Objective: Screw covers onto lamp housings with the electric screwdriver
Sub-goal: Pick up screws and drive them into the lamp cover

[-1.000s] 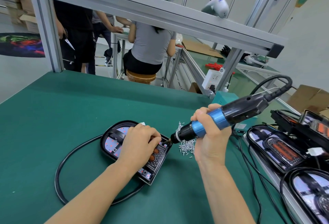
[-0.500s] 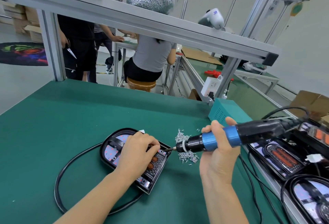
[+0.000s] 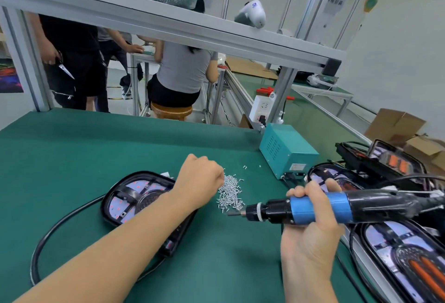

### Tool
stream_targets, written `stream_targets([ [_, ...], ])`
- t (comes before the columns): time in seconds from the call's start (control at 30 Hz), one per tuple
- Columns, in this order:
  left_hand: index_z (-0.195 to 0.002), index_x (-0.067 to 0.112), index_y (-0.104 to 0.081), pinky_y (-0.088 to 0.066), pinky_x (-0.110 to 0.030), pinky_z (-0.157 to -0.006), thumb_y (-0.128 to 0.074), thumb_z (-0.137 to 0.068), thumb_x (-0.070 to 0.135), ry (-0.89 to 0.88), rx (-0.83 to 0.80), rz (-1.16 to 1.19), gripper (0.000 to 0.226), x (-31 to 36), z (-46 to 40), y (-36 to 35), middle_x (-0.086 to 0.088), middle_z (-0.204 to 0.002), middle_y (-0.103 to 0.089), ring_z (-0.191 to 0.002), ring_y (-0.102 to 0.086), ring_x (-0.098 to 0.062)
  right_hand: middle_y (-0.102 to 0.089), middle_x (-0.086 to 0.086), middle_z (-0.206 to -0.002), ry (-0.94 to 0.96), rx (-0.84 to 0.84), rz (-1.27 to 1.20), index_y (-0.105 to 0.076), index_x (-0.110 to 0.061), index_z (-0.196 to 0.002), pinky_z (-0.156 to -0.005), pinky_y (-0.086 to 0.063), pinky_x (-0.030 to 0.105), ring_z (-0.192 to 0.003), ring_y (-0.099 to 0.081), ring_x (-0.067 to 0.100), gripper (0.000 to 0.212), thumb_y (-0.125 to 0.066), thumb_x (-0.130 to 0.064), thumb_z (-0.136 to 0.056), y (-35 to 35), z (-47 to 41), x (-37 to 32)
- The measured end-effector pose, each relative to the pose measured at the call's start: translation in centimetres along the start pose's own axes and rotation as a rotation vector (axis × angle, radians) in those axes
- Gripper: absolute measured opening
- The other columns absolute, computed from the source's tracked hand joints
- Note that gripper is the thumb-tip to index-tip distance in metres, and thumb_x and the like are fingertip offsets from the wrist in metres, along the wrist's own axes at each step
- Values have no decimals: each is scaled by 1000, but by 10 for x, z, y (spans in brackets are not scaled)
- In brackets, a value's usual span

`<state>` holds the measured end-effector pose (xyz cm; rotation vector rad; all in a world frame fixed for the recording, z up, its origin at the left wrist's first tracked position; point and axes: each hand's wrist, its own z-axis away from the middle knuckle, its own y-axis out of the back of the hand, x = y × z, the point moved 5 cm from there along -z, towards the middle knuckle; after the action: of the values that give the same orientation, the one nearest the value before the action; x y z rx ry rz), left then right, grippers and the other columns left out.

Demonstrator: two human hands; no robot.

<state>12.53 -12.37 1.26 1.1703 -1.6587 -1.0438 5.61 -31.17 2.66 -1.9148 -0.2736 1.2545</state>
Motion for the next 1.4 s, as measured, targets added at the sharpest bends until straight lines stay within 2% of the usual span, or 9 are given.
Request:
stream_targets([
  [0.13, -77, 20, -62, -32, -33, -87, -48, -87, 7, 42, -197, -77, 22, 13, -26, -25, -1, -84, -71, -80, -61, -24, -58, -6, -62, -18, 20, -1, -56, -24, -98, -63, -53, 22, -55, -57, 10, 29, -57, 3, -88, 11, -4, -4],
  [0.3, -58, 18, -39, -32, -37, -96, -53, -78, 0, 71, -294, -153, 31, 19, -34, -45, 3, -57, -44, -67, -48, -25, -57, -6, -61, -18, 7, 20, -57, -25, -96, -63, -53, 23, -57, -56, 10, 29, -60, 0, -82, 19, -10, -11],
  [0.4, -62, 19, -43, -32, -37, -96, -54, -79, 1, 101, -316, -153, 27, 23, -35, -52, 3, -62, -49, -70, -51, -25, -57, -6, -61, -12, 13, 16, -57, -24, -97, -63, -53, 24, -57, -56, 10, 30, -61, 1, -81, 24, -13, -15],
  [0.5, -83, 19, -62, -32, -36, -94, -54, -83, 5, 116, -309, -83, 17, 28, -36, -53, 1, -85, -67, -85, -61, -23, -57, -6, -60, -19, 19, 23, -57, -24, -96, -63, -53, 24, -57, -55, 11, 30, -57, 4, -87, 28, -15, -15],
  [0.57, -85, 23, -63, -33, -34, -87, -57, -84, 11, 100, -320, -23, 14, 33, -34, -55, 0, -94, -71, -93, -63, -22, -57, -6, -60, -20, 22, 24, -57, -24, -96, -63, -53, 23, -56, -56, 10, 30, -58, 4, -86, 28, -15, -15],
  [0.73, -98, 17, -67, -41, -27, -70, -61, -82, 9, 109, -362, -45, 19, 36, -29, -59, -3, -100, -69, -83, -58, -24, -58, -6, -60, -41, 2, 5, -56, -24, -98, -62, -54, 22, -56, -57, 10, 30, -58, 3, -84, 24, -12, -11],
  [0.97, -80, 21, -56, -39, -27, -63, -53, -80, -2, 120, -308, -95, 22, 42, -27, -55, -5, -98, -67, -78, -56, -27, -57, -5, -60, -42, 4, 13, -56, -23, -98, -63, -54, 23, -56, -57, 11, 30, -59, 3, -83, 25, -12, -13],
  [1.1, -88, 17, -64, -40, -27, -63, -53, -81, -1, 133, -282, -99, 23, 41, -27, -54, -4, -98, -67, -79, -57, -26, -56, -5, -64, -30, 6, -1, -57, -22, -98, -64, -53, 24, -57, -55, 12, 34, -66, -6, -70, 24, -13, -14],
  [1.4, -80, 20, -71, -54, -32, -75, -60, -82, 4, 259, -224, 278, 19, 35, -28, -35, -1, -93, -71, -89, -65, -24, -57, -7, -63, -17, -25, 29, -56, -23, -96, -64, -53, 23, -56, -57, 11, 29, -60, 1, -82, 18, -14, -17],
])
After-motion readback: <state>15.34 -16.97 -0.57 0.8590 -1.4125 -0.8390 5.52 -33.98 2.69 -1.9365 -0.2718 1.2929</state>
